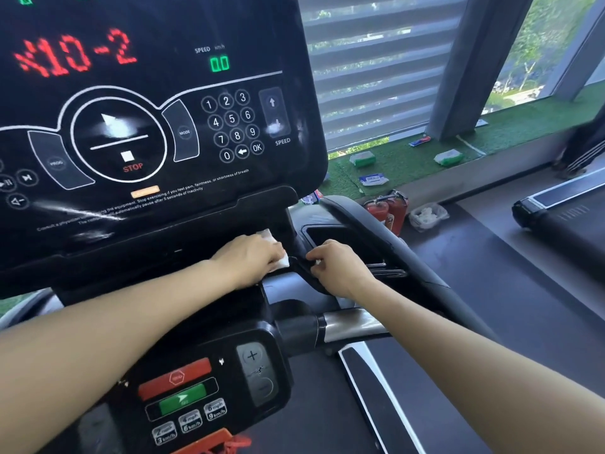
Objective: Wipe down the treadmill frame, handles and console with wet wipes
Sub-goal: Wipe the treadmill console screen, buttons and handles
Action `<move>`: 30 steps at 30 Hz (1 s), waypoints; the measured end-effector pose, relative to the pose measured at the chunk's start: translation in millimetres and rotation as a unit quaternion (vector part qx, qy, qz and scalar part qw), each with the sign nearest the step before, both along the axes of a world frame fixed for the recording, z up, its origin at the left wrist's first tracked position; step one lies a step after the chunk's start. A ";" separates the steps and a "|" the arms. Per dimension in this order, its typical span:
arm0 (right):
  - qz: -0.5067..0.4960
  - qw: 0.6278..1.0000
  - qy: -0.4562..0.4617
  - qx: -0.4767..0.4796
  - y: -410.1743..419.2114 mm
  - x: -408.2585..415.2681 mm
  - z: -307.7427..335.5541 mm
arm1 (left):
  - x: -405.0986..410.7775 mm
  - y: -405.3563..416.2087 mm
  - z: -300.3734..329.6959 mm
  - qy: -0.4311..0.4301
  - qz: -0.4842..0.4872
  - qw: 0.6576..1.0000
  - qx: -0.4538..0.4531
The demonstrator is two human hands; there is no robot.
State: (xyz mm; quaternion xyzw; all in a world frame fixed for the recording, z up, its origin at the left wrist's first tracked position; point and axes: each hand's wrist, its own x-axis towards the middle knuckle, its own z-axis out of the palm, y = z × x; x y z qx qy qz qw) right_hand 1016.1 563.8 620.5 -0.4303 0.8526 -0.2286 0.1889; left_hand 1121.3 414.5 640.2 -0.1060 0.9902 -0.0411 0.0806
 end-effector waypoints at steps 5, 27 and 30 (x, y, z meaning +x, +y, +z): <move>0.003 0.999 0.031 0.013 -2.4 2.8 5.5 | -20.5 4.4 -15.4 0.040 -0.008 0.995 0.091; 0.086 0.995 0.051 0.020 -52.7 39.2 20.6 | 60.1 -10.2 4.4 0.024 0.149 0.968 0.200; 0.078 0.996 0.049 0.014 -50.6 39.4 23.9 | 54.7 -19.7 -8.7 0.010 0.096 0.985 0.145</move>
